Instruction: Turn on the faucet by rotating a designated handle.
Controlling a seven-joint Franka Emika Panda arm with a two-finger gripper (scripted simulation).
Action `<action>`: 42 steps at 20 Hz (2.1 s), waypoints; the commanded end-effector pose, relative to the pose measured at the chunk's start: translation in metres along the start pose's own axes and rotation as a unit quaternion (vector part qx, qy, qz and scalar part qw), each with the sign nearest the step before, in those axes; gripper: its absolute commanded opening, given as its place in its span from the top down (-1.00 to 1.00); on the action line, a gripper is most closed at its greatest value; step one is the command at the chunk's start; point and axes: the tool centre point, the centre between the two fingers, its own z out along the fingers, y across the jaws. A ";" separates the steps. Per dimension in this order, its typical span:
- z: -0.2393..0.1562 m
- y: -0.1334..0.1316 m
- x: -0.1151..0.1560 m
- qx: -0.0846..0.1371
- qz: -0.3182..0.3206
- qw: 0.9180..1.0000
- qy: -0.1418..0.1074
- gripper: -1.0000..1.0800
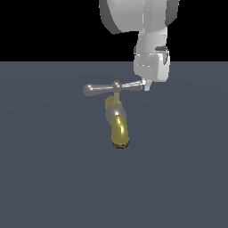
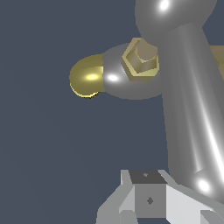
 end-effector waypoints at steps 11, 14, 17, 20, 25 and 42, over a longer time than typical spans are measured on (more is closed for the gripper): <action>0.000 0.039 -0.003 -0.003 -0.002 1.000 -0.002 1.00; -0.001 0.047 -0.003 -0.003 -0.002 1.000 -0.002 1.00; 0.000 0.044 -0.008 -0.001 0.004 1.000 -0.003 1.00; 0.000 0.055 0.001 -0.001 0.003 1.000 -0.003 1.00; 0.000 0.072 0.016 -0.002 0.002 1.000 -0.003 1.00; 0.000 0.106 0.027 0.000 0.018 1.000 -0.010 1.00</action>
